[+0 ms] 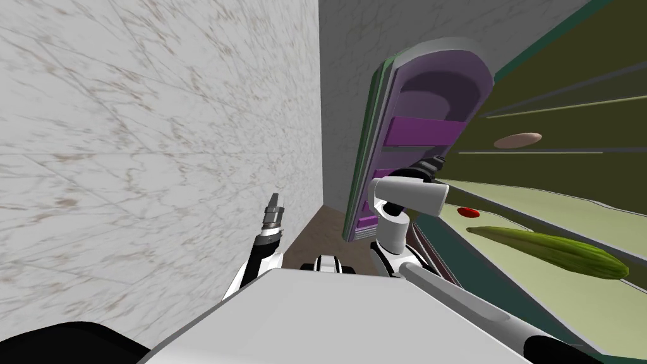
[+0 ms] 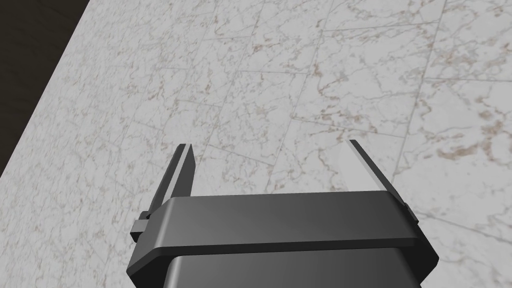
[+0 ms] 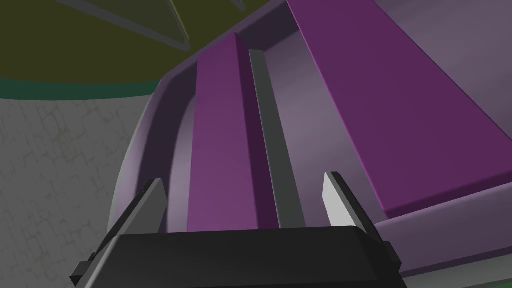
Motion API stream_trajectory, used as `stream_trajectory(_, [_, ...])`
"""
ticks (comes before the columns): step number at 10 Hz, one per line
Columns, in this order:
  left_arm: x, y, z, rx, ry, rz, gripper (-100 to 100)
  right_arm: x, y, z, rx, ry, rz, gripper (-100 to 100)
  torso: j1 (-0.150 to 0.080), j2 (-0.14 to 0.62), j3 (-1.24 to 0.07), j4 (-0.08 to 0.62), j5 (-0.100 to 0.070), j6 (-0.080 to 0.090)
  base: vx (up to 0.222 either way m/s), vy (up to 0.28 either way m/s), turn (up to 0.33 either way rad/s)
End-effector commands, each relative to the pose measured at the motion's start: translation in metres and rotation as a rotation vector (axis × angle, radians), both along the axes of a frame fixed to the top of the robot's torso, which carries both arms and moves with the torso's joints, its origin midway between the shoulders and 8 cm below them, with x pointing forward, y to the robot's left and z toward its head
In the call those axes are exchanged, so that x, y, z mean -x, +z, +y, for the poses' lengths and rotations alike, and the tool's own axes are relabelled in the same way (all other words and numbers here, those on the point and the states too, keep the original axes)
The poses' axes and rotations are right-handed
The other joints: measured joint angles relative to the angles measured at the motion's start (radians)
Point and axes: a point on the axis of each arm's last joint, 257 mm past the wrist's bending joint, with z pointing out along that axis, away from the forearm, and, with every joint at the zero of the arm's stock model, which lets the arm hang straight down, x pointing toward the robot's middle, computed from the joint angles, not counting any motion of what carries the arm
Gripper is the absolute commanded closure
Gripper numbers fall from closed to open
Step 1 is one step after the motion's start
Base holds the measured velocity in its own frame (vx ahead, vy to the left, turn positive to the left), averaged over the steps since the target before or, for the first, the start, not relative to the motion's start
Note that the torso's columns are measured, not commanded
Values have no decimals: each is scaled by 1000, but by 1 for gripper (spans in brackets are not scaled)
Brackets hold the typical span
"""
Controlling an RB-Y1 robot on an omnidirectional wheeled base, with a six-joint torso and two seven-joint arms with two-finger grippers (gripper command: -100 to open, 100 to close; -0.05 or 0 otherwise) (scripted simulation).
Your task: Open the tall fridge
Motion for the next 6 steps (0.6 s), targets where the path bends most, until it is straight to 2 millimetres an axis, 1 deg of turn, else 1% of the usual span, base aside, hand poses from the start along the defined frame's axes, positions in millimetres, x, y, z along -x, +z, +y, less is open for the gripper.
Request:
stream_trajectory(1, [0,0,0,0,0,0,0,8,6,-15,13,-67,-3,-100,0,0,0,0,0,0,162,98,-35])
stream_trajectory(4, [0,0,0,0,0,0,0,13,-1,-22,-32,-104,-7,-100,0,1,0,0,0,0,195,110,-30])
stream_trajectory(6, [0,0,0,0,0,0,0,23,9,-35,-13,-167,-25,-100,-1,2,1,1,0,0,198,123,-37])
